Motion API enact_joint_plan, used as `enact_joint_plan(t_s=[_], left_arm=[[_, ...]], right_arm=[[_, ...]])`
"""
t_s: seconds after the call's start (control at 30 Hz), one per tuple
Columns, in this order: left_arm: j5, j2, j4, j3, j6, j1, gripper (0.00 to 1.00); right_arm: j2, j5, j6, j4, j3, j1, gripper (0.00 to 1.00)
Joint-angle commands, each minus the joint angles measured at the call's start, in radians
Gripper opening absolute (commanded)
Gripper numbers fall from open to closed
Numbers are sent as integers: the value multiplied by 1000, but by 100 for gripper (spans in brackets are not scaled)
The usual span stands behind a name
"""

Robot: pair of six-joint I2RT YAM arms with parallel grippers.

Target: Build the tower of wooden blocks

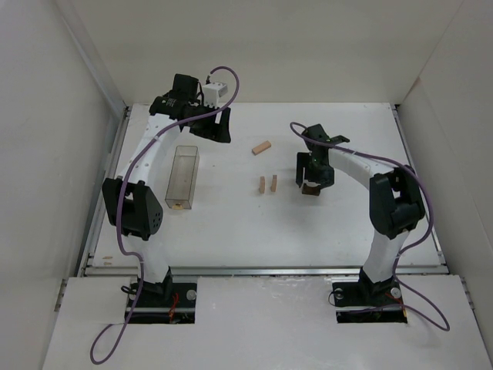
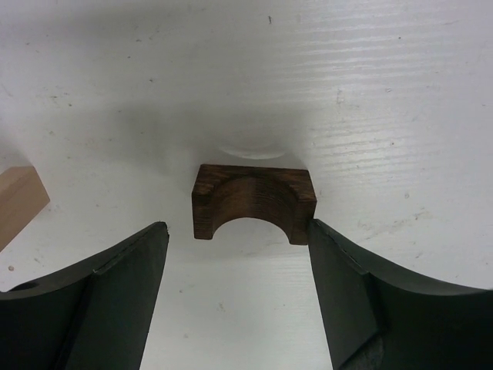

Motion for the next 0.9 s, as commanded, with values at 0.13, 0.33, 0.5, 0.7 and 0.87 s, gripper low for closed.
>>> enact_joint_plan(t_s=[0.13,0.33,0.5,0.7,0.87], left_arm=[[27,-34,-14,4,17,5,69],[36,-34,-14,4,17,5,69],[36,-34,-14,4,17,5,69],[36,-34,-14,4,17,5,69],[46,-34,-14,13,17,5,69]], right_arm=[[19,60,17,-1,34,4,79],[37,85,17,-1,34,4,79],[37,85,17,-1,24,4,71],[46,96,-1,-10,43,23,75],[26,128,-10,-30,70,52,80]])
